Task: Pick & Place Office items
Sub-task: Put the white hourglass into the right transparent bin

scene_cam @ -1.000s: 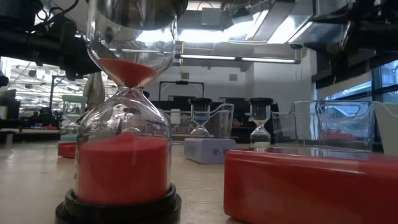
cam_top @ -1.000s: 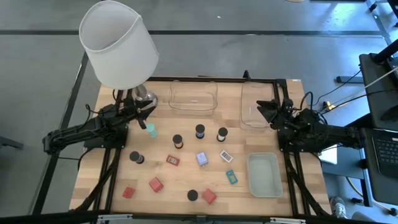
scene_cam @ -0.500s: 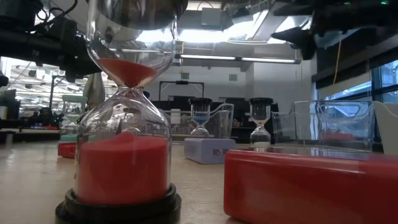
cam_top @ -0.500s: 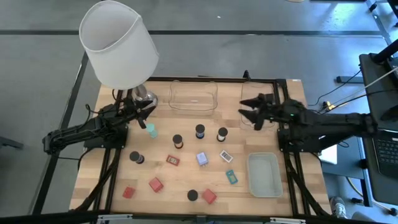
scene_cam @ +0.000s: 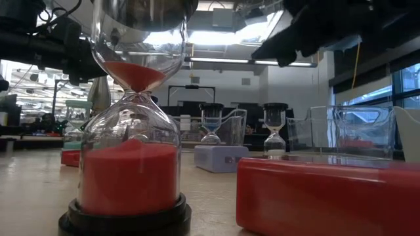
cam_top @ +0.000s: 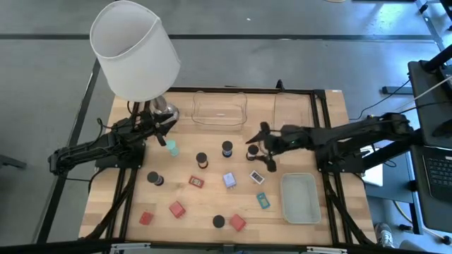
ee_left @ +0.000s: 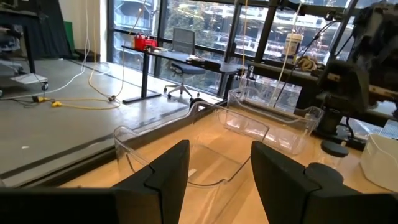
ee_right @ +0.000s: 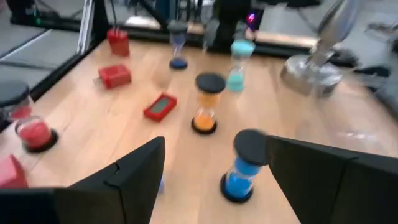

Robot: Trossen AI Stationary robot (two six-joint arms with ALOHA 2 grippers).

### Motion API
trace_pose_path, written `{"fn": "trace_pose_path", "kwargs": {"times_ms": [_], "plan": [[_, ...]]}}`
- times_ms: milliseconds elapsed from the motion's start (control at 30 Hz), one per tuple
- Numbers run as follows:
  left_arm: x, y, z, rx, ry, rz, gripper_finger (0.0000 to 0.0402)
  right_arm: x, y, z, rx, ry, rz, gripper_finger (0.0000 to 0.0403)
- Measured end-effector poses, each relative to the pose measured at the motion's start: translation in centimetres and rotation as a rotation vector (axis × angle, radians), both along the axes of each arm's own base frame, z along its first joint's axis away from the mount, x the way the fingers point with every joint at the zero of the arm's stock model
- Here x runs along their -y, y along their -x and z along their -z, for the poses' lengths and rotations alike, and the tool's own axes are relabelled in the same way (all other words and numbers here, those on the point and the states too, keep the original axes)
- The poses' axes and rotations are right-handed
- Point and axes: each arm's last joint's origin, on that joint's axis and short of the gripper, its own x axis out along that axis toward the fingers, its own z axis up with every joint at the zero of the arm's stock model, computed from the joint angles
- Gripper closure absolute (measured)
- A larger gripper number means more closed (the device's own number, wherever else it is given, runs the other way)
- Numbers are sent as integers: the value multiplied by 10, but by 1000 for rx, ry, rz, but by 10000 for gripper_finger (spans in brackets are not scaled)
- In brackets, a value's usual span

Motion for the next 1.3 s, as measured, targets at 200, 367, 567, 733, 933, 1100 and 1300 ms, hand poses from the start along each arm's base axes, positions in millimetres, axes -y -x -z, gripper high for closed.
{"fn": "trace_pose_path", "kwargs": {"times_ms": [200, 367, 567, 733, 933, 1100, 1300], "plan": [[-1, 1, 0, -17, -26, -33, 233, -1, -17, 12, -75, -129, 100, 120], [-1, 1, 0, -17, -25, -60, 233, 1, -22, 18, -95, -121, 145, 89], [-1, 1, 0, -18, -25, -59, 233, 4, -20, 24, -140, -61, 248, 48], [-1, 1, 0, -18, -25, -59, 233, 6, -14, 32, -245, -57, 289, 41], [-1, 1, 0, -18, -25, -60, 233, 7, -9, 38, -313, -65, 349, 41], [-1, 1, 0, -18, -25, -60, 233, 8, -7, 40, -339, -53, 374, 41], [-1, 1, 0, -18, -25, -60, 233, 8, -6, 41, -345, -116, 424, 41]]}}
